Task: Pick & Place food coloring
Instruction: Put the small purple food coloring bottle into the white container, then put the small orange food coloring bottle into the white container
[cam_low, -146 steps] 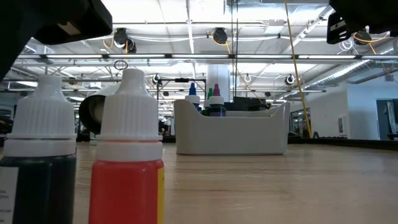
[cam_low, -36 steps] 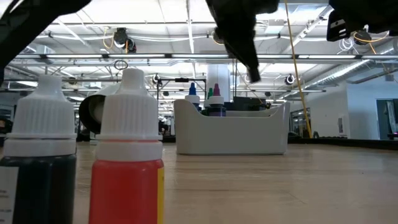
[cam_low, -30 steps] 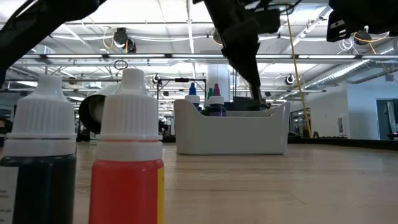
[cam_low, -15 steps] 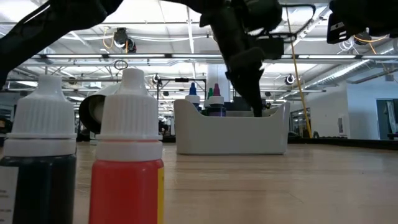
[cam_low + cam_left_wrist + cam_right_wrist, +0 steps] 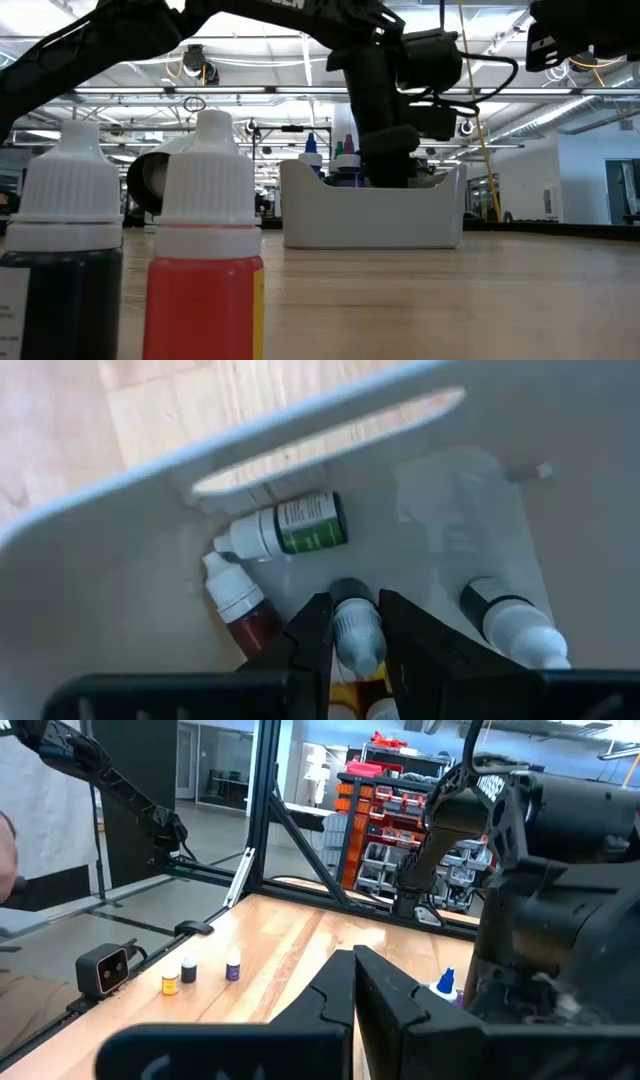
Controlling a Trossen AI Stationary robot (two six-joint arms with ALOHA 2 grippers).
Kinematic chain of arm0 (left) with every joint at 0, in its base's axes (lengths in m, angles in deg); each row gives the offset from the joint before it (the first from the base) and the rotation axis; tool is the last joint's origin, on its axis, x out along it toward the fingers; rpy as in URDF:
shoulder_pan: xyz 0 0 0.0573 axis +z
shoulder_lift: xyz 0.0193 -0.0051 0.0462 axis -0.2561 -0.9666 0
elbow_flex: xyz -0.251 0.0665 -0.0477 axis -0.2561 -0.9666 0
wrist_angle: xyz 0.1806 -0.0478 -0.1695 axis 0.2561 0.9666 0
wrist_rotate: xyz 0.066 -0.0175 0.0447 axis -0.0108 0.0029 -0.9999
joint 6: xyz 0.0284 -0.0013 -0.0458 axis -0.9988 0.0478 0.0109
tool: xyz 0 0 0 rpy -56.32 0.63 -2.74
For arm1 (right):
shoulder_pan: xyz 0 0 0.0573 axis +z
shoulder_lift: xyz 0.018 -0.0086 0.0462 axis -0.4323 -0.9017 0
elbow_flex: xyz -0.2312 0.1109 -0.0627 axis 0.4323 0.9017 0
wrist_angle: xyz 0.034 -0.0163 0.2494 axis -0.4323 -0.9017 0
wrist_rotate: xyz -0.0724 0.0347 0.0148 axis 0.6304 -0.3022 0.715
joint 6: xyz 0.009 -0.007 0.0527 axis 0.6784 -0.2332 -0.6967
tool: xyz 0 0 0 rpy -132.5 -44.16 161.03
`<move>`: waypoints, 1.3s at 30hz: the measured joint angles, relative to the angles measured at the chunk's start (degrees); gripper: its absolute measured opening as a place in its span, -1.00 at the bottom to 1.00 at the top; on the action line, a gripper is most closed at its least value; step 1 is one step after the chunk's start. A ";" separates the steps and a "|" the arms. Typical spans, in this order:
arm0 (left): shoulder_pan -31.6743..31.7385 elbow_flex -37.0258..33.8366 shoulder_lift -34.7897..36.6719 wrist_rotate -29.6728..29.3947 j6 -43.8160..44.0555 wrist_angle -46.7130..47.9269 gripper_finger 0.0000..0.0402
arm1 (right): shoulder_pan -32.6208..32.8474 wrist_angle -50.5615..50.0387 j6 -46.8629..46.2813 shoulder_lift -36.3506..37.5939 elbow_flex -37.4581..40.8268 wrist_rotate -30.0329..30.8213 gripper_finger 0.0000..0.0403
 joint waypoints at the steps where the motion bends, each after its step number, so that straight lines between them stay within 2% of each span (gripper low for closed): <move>1: -0.02 0.01 -0.25 -0.02 -0.17 -0.17 -0.63 | 0.00 0.01 0.00 0.00 -0.01 -0.02 -1.00; 9: -0.09 0.04 0.05 -0.02 -0.40 -0.17 -0.56 | 0.00 -0.01 -0.02 0.00 -0.01 -0.02 -1.00; 16: -1.01 1.15 0.46 -3.35 -1.15 0.70 -0.12 | 0.00 0.11 0.07 0.00 -0.01 -0.02 -1.00; 20: -1.98 1.09 4.86 -5.05 -2.45 1.62 0.06 | 0.00 0.52 0.28 -0.01 -0.01 -0.02 -1.00; 24: -4.22 1.22 12.78 -4.04 0.28 2.69 0.16 | 0.01 0.45 0.33 0.00 -0.01 -0.02 -1.00; 28: -8.77 1.22 21.80 -1.68 5.75 6.21 0.14 | 0.00 -0.12 0.39 -0.02 -0.01 -0.04 -1.00; 32: -15.01 1.28 28.64 -2.86 11.39 8.15 0.03 | 0.02 -0.12 0.41 0.00 -0.01 -0.04 -1.00; 39: -27.68 1.29 32.73 -6.83 18.29 9.11 -0.31 | 0.00 -0.01 0.23 0.00 -0.01 -0.04 -1.00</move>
